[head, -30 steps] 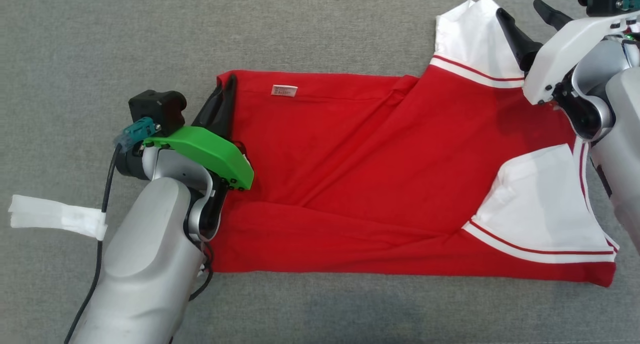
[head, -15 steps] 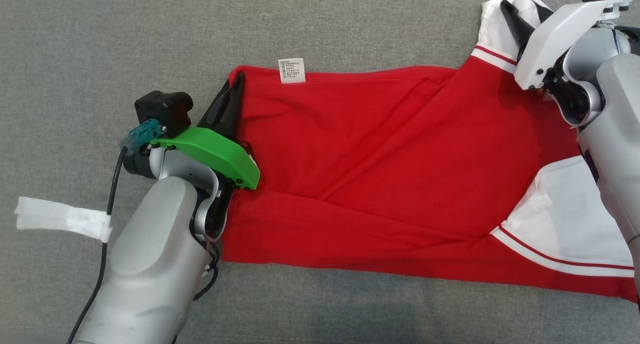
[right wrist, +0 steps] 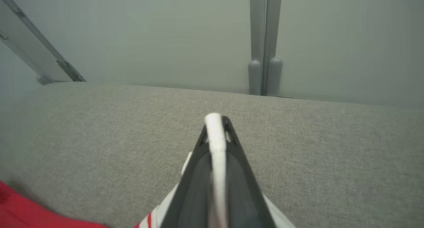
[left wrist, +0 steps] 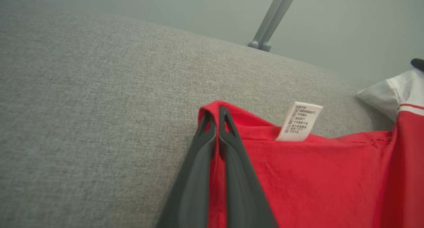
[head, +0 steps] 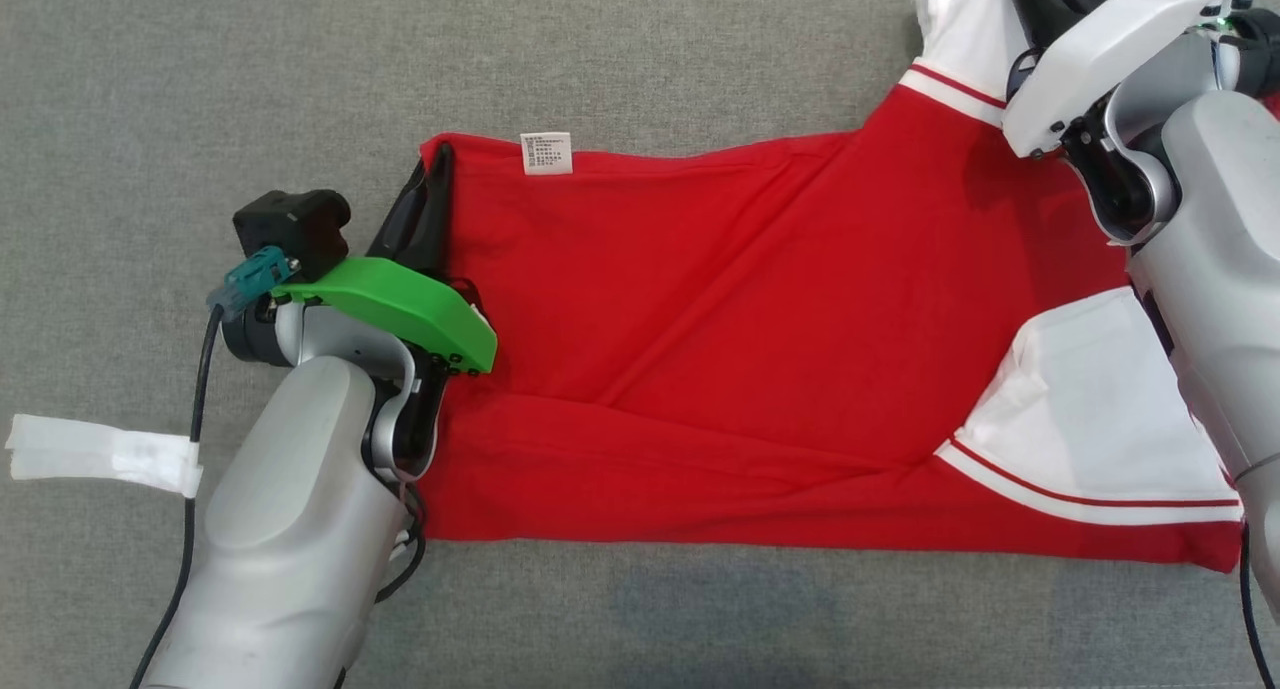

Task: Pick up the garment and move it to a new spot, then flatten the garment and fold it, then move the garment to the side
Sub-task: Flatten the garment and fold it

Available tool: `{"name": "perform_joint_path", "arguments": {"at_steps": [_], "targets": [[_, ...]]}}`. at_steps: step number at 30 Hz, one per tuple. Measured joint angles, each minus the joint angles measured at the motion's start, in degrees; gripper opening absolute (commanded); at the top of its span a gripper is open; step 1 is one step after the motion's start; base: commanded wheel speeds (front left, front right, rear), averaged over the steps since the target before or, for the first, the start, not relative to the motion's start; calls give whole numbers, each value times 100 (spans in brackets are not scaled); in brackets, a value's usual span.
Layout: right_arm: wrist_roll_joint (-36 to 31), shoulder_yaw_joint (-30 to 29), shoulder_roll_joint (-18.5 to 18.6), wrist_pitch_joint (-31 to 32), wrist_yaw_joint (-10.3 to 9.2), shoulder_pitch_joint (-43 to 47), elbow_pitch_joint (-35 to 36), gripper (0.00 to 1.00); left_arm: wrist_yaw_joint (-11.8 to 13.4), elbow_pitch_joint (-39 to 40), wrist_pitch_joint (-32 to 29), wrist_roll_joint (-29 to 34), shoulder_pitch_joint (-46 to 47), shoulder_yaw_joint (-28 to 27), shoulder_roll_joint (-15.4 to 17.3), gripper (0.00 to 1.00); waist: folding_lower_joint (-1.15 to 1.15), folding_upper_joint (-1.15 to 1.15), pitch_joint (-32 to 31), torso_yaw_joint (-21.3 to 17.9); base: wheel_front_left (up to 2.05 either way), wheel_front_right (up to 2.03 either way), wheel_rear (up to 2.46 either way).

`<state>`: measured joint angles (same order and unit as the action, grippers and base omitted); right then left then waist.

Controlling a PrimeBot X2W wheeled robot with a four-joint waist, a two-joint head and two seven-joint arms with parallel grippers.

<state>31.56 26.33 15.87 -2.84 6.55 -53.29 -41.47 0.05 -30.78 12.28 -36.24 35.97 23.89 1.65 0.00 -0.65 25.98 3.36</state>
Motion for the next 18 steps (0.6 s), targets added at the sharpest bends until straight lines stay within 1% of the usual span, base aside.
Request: {"name": "perform_joint_path", "arguments": {"at_steps": [3,6,9,10,18], "targets": [[22,-56,24,-457,19,203,118,0,-12,-10,46,-43,-12,-32,-1,0,0,0,-120,-47,0,0,0],[77,-156,57,-879,24,609,171,0,-60,-15,96,-52,-99,-91,10,0,0,0,-264,-91,0,0,0],[89,-166,38,-1225,24,1050,216,0,-81,-2,141,-93,-290,-177,109,0,0,0,-426,-137,0,0,0],[89,-166,38,-1225,24,1050,216,0,-81,-2,141,-93,-290,-177,109,0,0,0,-426,-137,0,0,0],[342,-399,-219,-1225,26,2232,531,0,-138,250,190,-190,-1120,-353,353,0,0,0,-930,-296,0,0,0]]}}
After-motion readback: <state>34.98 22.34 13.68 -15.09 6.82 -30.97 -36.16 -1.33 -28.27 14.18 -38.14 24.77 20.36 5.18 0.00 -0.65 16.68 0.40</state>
